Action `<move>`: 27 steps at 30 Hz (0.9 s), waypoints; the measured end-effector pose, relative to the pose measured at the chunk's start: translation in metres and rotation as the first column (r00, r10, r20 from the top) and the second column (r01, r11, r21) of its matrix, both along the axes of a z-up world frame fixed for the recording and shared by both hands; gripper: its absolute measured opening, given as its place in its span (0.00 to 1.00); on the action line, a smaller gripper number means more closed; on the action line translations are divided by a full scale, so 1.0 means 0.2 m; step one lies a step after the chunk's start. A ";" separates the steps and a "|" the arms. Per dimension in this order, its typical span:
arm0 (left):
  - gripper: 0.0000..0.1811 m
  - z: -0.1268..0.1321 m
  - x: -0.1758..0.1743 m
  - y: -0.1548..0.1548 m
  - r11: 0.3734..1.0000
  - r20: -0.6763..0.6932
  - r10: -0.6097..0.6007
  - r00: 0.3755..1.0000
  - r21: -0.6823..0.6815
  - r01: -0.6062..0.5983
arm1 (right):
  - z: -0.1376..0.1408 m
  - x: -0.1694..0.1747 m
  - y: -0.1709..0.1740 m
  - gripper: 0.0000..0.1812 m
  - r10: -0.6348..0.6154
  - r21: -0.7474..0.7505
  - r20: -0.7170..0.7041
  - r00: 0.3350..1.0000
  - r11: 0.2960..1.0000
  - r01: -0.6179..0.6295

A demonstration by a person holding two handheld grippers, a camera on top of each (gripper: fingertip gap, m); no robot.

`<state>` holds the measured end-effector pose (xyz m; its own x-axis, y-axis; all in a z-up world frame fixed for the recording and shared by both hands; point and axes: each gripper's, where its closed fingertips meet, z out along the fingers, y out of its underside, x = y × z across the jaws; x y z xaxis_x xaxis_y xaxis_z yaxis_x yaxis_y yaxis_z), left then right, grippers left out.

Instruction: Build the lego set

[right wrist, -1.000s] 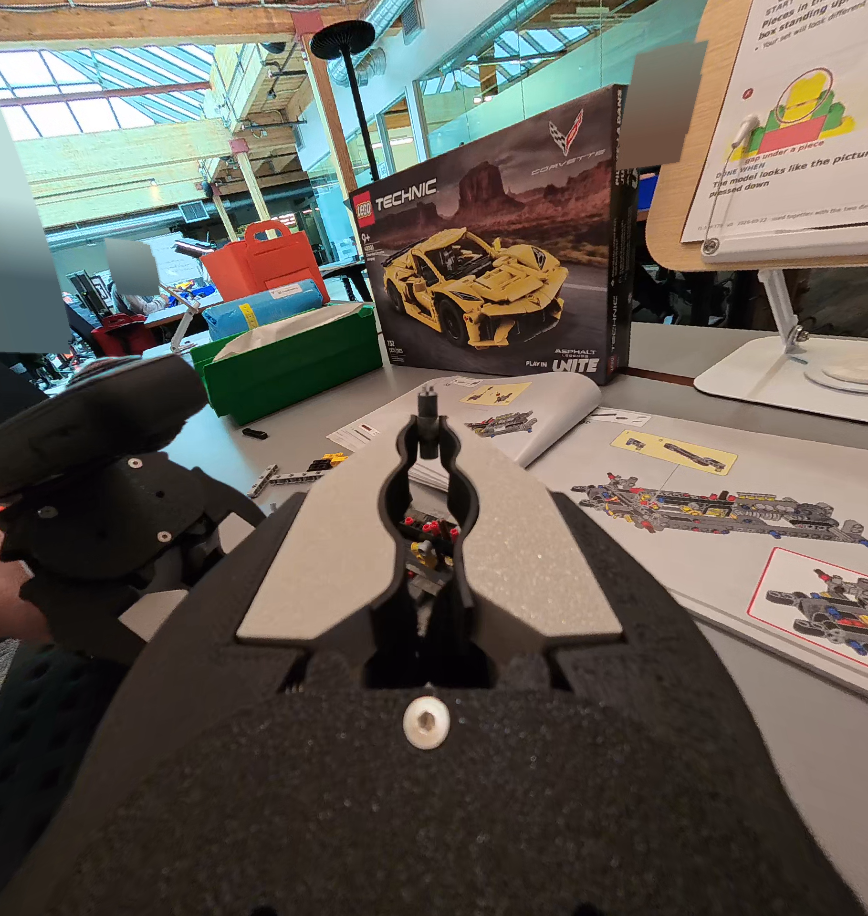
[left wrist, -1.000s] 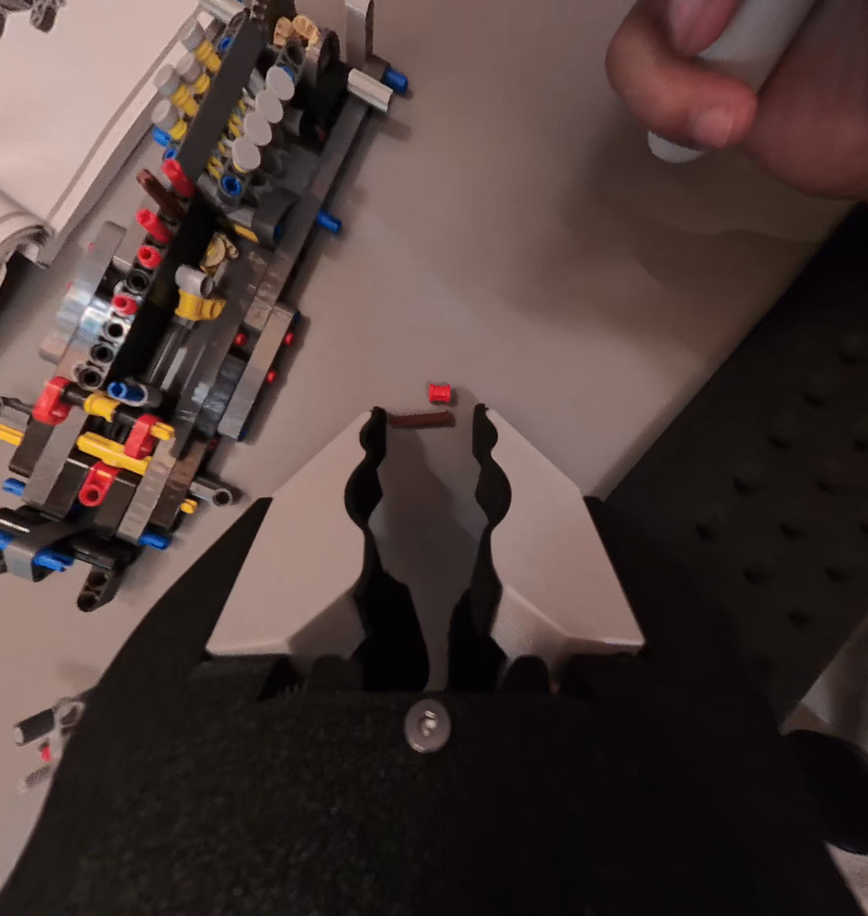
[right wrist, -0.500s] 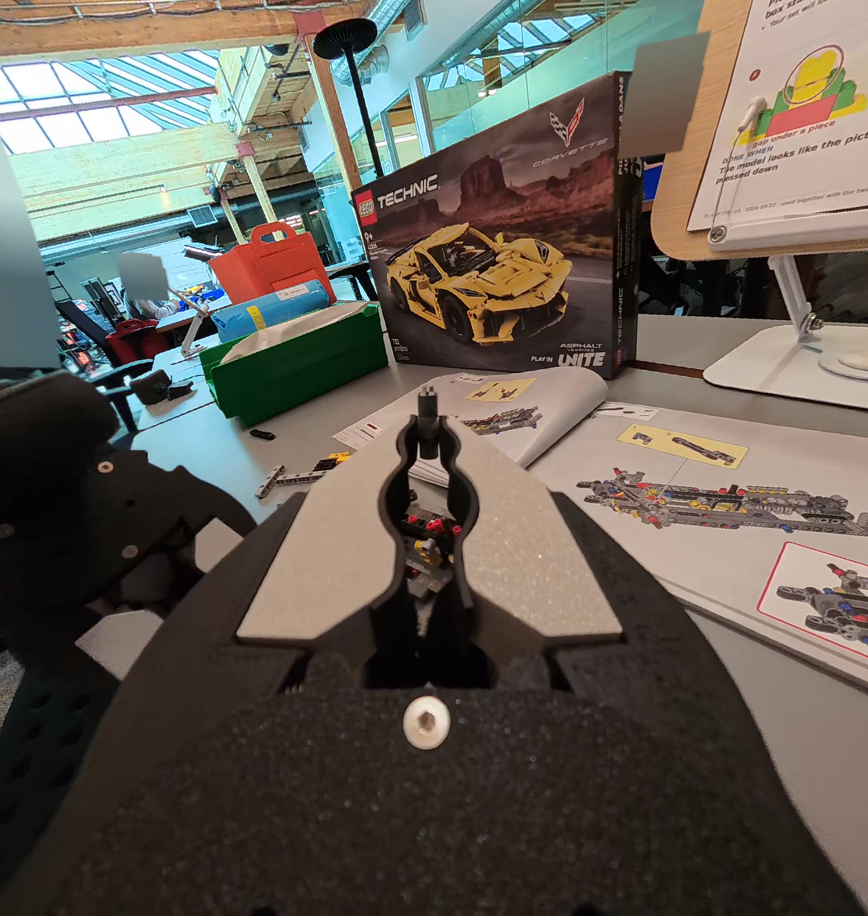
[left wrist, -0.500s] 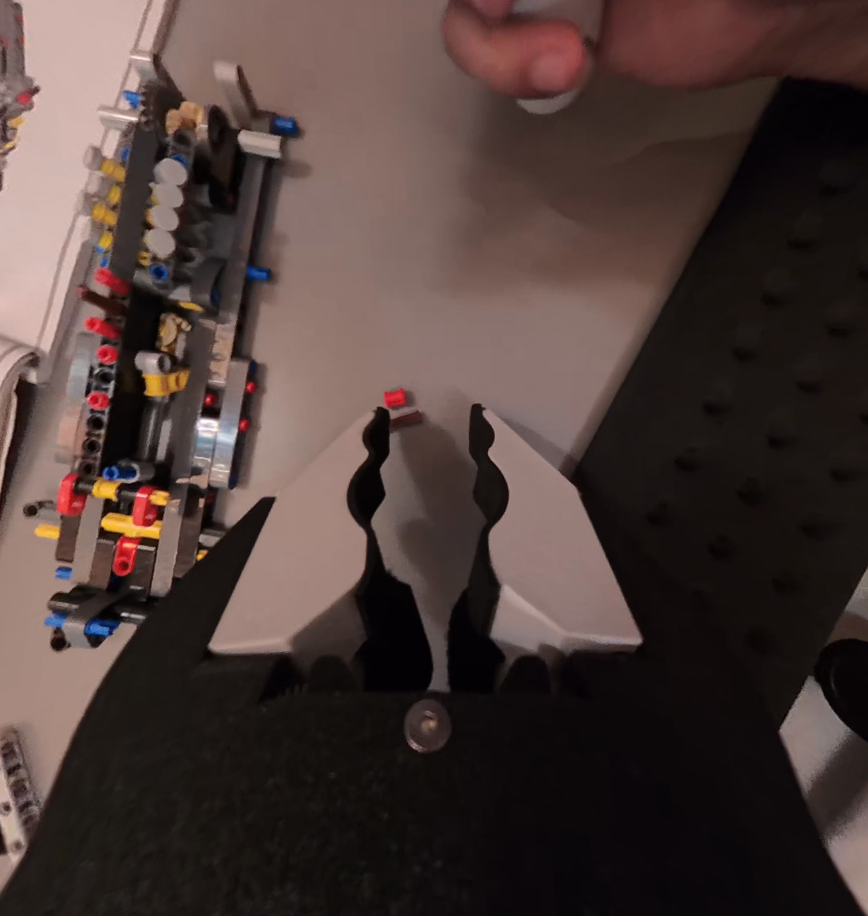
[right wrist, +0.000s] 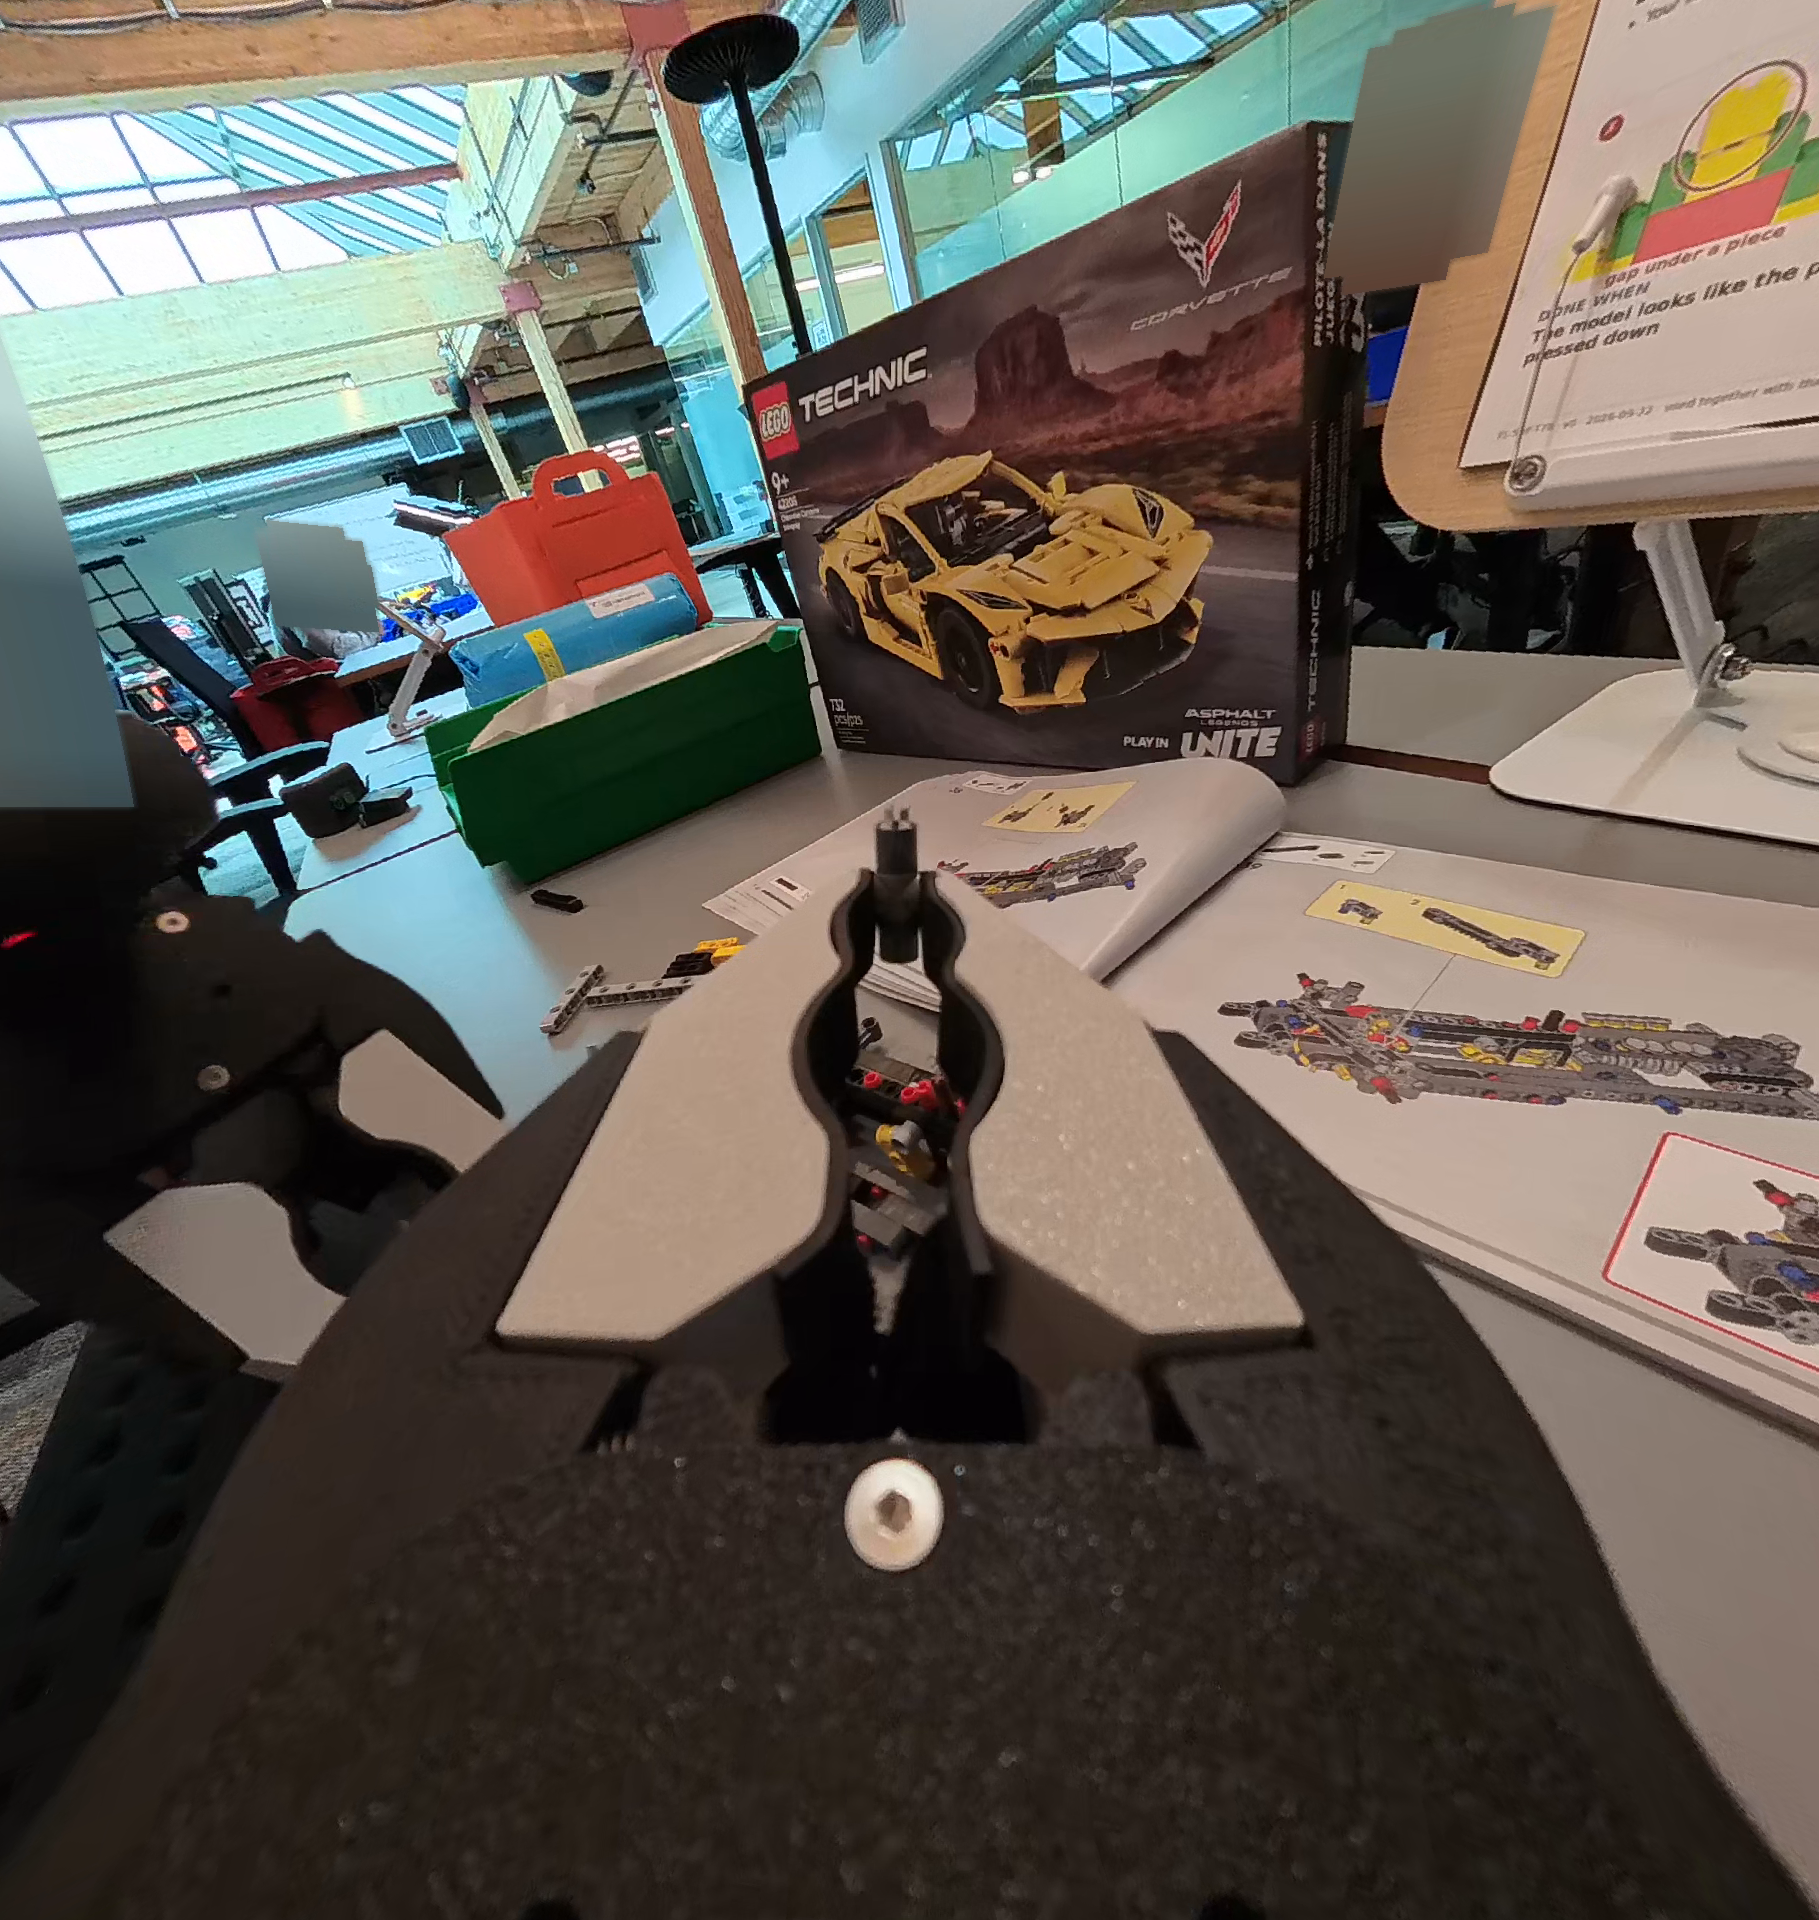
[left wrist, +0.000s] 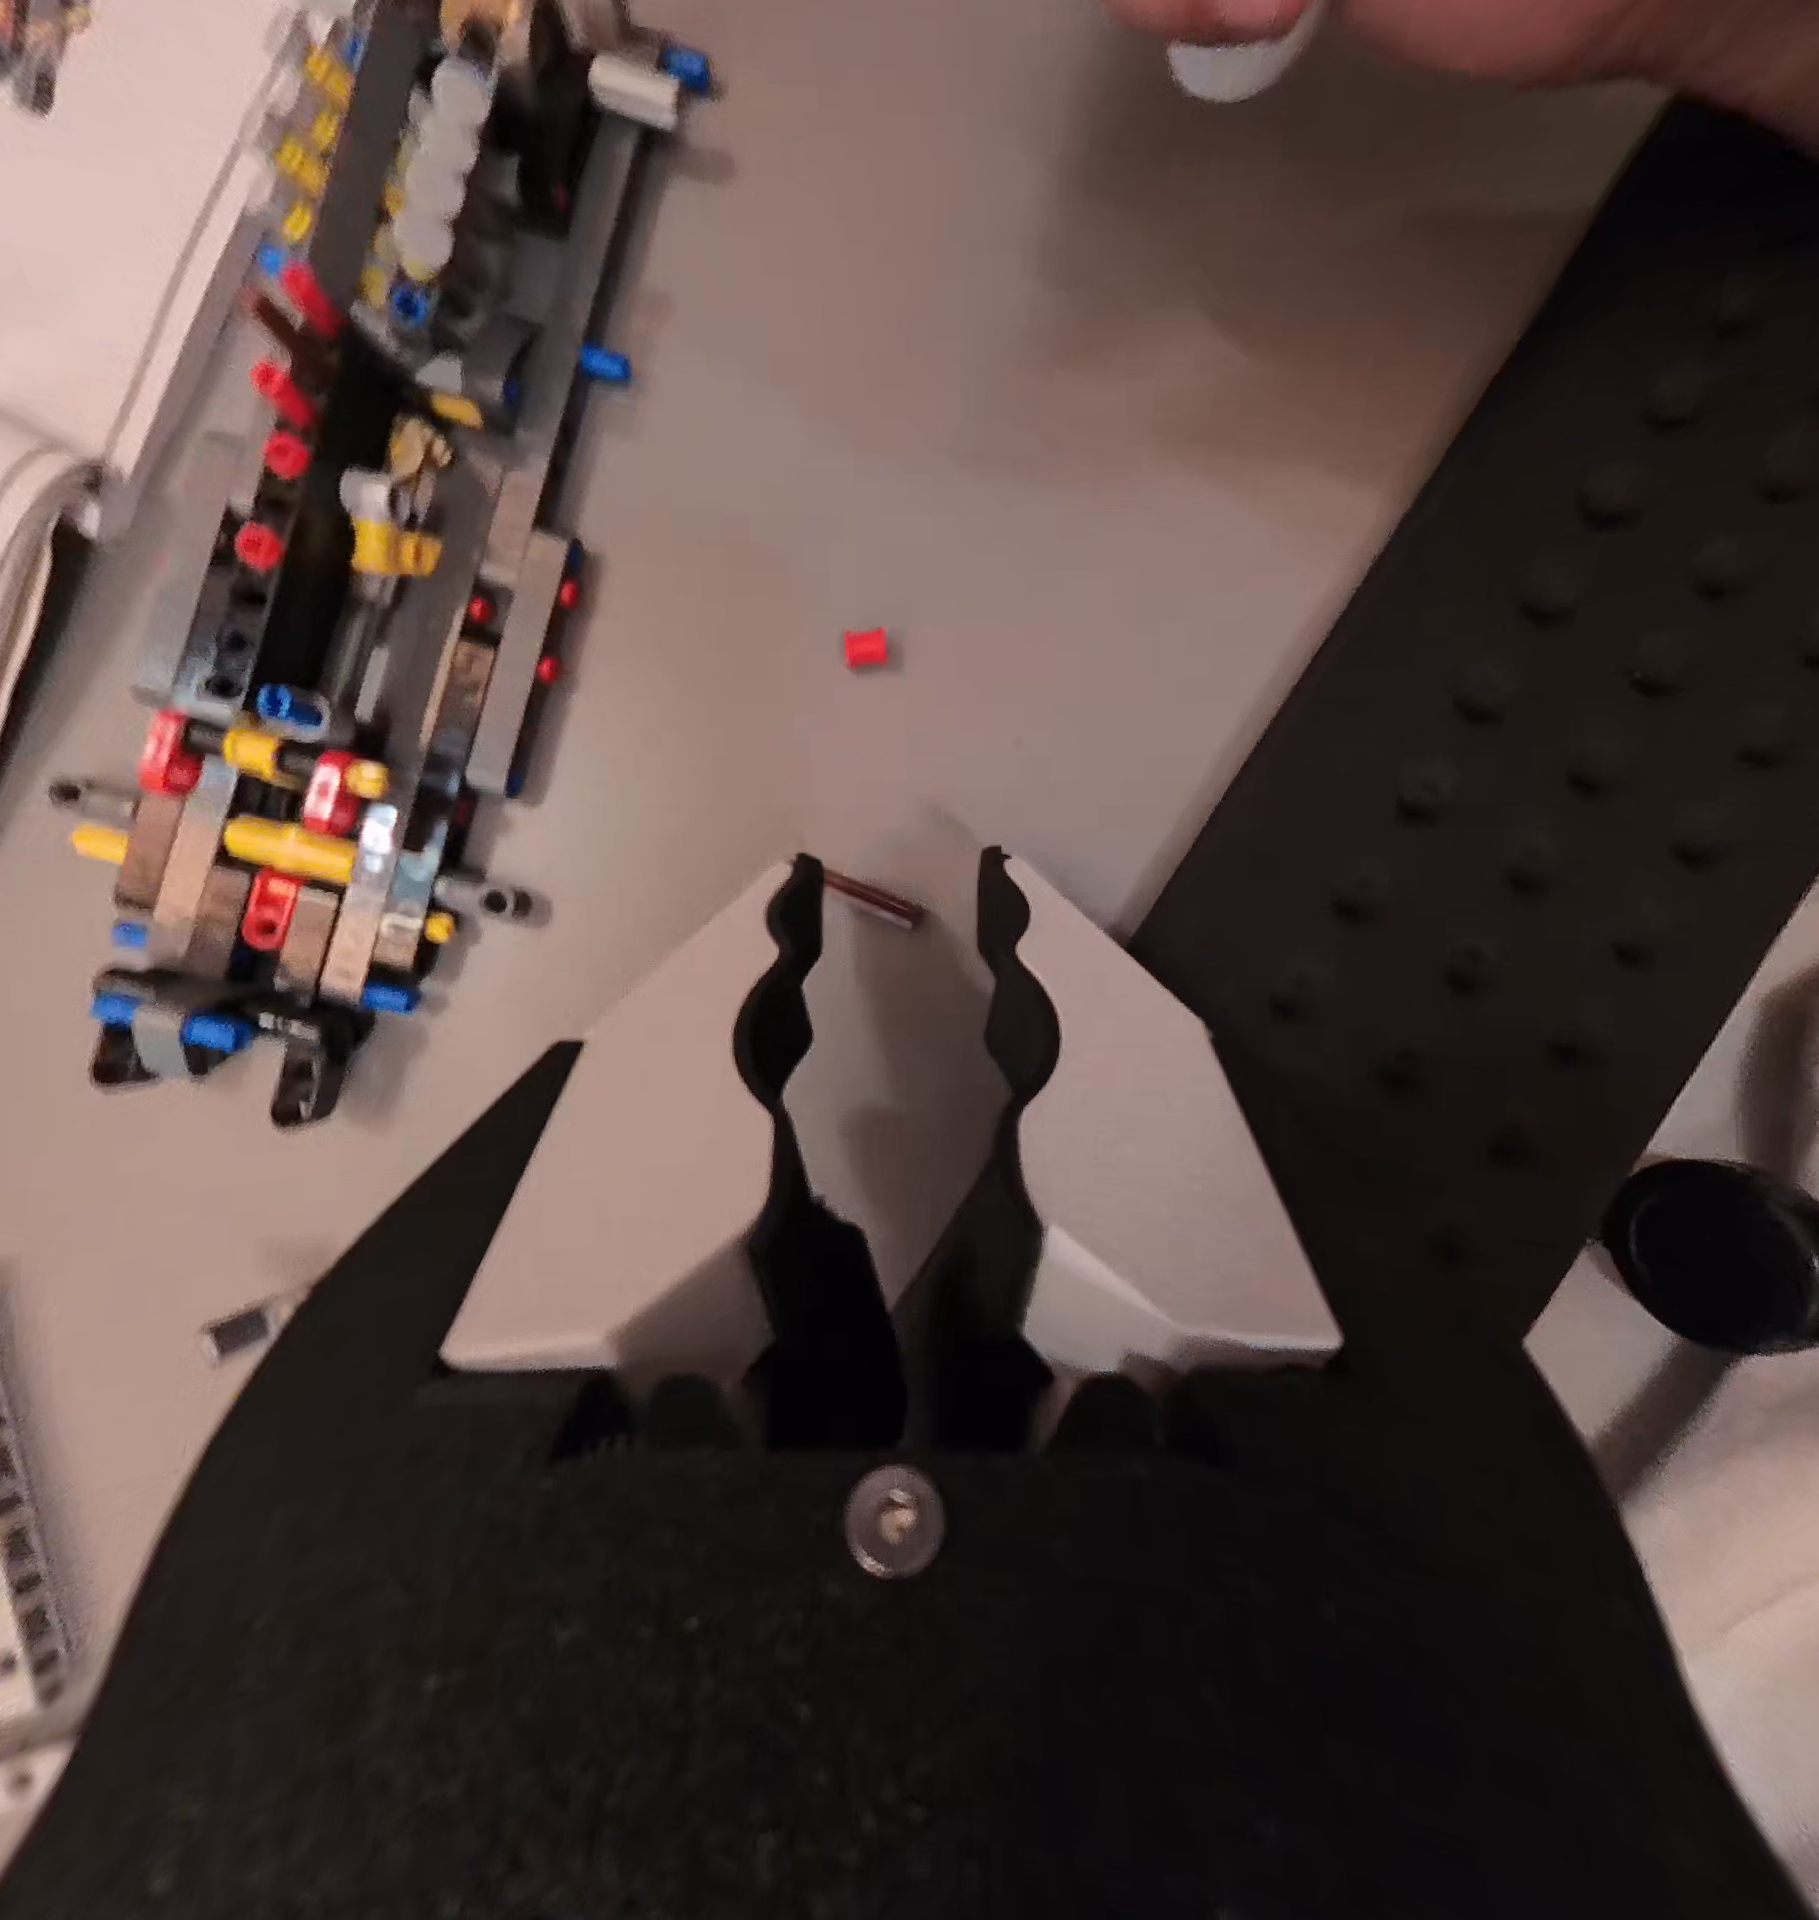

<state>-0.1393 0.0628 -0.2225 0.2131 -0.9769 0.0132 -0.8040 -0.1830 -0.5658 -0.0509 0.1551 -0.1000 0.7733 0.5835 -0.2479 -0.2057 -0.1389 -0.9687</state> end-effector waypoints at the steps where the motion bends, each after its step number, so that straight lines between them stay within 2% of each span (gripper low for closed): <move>1: 0.17 -0.01 -0.02 0.01 0.999 -0.013 0.039 0.999 -0.002 -0.039 | 0.00 0.00 0.00 0.03 -0.001 0.000 -0.001 1.000 1.000 0.001; 4: 0.19 -0.06 -0.11 0.02 0.991 -0.074 0.135 0.988 0.012 -0.134 | 0.00 0.01 0.00 0.03 -0.003 -0.001 -0.003 1.000 1.000 0.003; 7: 0.17 -0.06 -0.12 0.02 0.985 -0.054 0.171 0.984 -0.002 -0.172 | 0.00 0.00 0.00 0.03 0.003 0.000 -0.004 1.000 1.000 -0.003; 12: 0.14 -0.07 -0.10 0.03 0.982 -0.034 0.184 0.982 -0.039 -0.185 | 0.00 -0.01 0.00 0.03 0.004 0.000 0.010 1.000 1.000 -0.004; 16: 0.03 -0.07 -0.12 0.06 0.983 -0.046 0.183 0.982 -0.001 -0.184 | -0.01 -0.01 0.00 0.03 0.003 -0.003 0.006 1.000 1.000 -0.003; 18: 0.03 -0.07 -0.12 0.06 0.984 -0.036 0.178 0.983 0.001 -0.178 | -0.01 -0.01 0.00 0.03 0.006 -0.004 0.007 1.000 1.000 -0.006; 21: 0.08 -0.07 -0.14 0.07 0.982 -0.046 0.186 0.981 0.033 -0.185 | -0.01 -0.01 0.00 0.03 0.007 -0.002 0.014 1.000 1.000 -0.007; 24: 0.02 -0.07 -0.14 0.05 0.984 -0.034 0.175 0.984 -0.003 -0.175 | -0.01 -0.02 0.00 0.03 0.017 -0.006 0.015 1.000 1.000 -0.017; 27: 0.02 -0.07 -0.12 0.06 0.986 0.008 0.163 0.987 0.023 -0.163 | -0.03 -0.06 -0.01 0.03 0.053 -0.017 0.020 0.998 0.998 -0.053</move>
